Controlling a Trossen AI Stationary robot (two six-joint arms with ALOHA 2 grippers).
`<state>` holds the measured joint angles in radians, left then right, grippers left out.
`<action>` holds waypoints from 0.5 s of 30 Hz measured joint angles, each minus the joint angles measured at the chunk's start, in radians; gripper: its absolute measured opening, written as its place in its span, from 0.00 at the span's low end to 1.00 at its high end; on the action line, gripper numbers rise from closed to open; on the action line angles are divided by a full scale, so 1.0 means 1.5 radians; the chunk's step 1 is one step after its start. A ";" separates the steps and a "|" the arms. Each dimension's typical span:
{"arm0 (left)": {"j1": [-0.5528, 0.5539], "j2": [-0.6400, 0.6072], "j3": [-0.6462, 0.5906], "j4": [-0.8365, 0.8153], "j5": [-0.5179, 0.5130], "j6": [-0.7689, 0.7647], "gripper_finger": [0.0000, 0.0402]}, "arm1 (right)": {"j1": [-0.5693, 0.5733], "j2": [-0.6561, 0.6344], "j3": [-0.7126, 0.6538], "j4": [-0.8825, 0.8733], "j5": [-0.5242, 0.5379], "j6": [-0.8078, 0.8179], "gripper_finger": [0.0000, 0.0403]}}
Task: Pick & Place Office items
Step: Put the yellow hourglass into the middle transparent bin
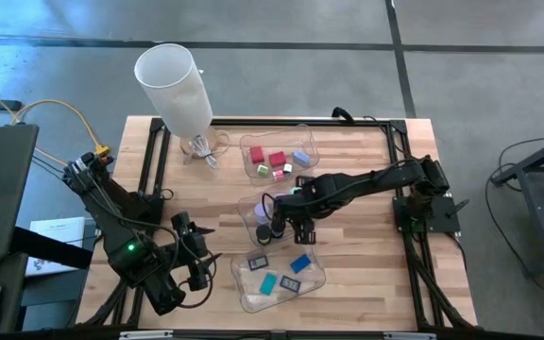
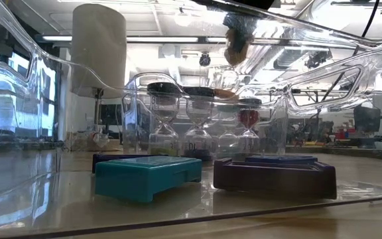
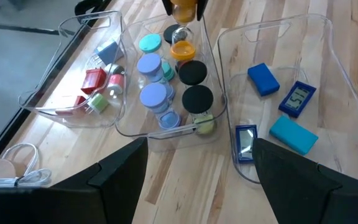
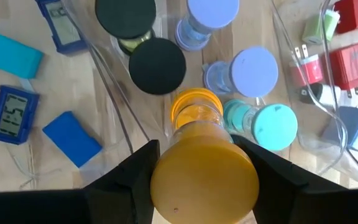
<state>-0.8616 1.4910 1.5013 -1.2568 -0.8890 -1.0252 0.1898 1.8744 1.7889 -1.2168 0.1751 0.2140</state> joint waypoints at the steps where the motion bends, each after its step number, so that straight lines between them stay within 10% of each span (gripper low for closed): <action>1: 0.000 0.000 0.000 0.000 0.000 0.000 0.70 | 0.000 0.000 0.000 -0.007 0.002 0.002 0.46; 15: -0.004 0.000 0.000 0.001 0.000 0.000 0.70 | 0.000 0.039 -0.001 -0.023 -0.003 0.001 0.46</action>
<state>-0.8681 1.4906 1.5013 -1.2556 -0.8894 -1.0256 0.1898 1.9329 1.7882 -1.2511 0.1705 0.2159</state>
